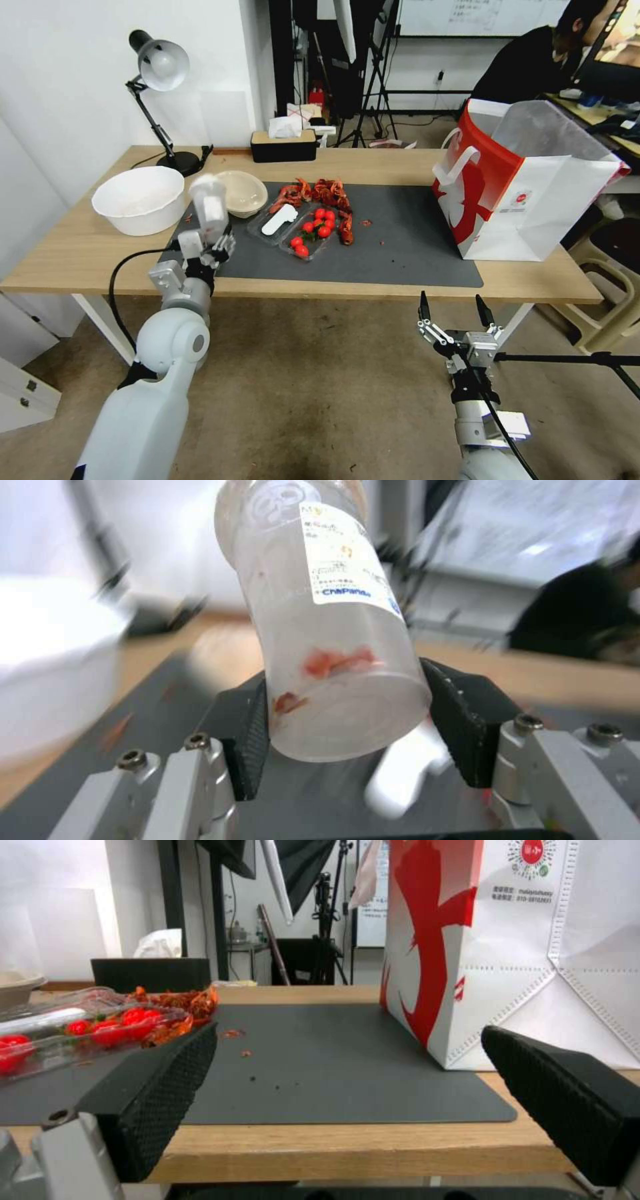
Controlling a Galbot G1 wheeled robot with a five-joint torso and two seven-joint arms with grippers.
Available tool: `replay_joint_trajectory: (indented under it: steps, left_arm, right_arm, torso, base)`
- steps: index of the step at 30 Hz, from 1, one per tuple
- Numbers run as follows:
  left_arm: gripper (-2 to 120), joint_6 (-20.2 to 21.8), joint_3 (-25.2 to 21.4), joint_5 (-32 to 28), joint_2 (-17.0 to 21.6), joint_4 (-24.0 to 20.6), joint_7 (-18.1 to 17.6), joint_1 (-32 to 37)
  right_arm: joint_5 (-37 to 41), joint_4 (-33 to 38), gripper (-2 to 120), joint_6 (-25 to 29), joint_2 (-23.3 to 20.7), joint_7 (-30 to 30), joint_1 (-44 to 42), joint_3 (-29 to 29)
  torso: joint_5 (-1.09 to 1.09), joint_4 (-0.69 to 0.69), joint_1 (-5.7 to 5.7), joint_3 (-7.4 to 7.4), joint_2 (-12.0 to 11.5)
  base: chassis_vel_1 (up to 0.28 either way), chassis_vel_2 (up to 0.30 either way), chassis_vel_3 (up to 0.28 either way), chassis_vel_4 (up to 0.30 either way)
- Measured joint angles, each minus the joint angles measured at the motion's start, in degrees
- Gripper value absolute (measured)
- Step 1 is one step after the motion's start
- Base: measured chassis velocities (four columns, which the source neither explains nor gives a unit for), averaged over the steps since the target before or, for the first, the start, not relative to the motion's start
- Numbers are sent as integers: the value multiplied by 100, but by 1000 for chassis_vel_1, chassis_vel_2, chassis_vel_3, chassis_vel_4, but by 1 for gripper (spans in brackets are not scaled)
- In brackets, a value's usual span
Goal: Pick up the trash from the table and place it into the takeout bag.
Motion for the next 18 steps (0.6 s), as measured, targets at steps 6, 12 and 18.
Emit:
replay_joint_trajectory:
  steps: [6, 12, 18]
  left_arm:
    - [52, -723, 857, -538, 824, 167, 584, -934]
    - [52, -836, 1657, -926, 1098, 422, 658, -1913]
    - [52, -837, 2902, -1460, 1039, 874, 613, -3208]
  right_arm:
    - [-1, 24, 99, 1, 20, -1, 8, 13]
    - [2, 41, 100, 1, 38, -7, 26, 72]
    - [2, 36, 100, -16, 87, -10, 30, 121]
  torso:
    - [0, -2, 0, 0, 0]
    - [2, -1, 1, 1, -1]
    - [2, -1, 1, 1, -1]
  base:
    - [0, 0, 0, 0]
    - [0, 0, 0, 0]
    - [0, 0, 0, 0]
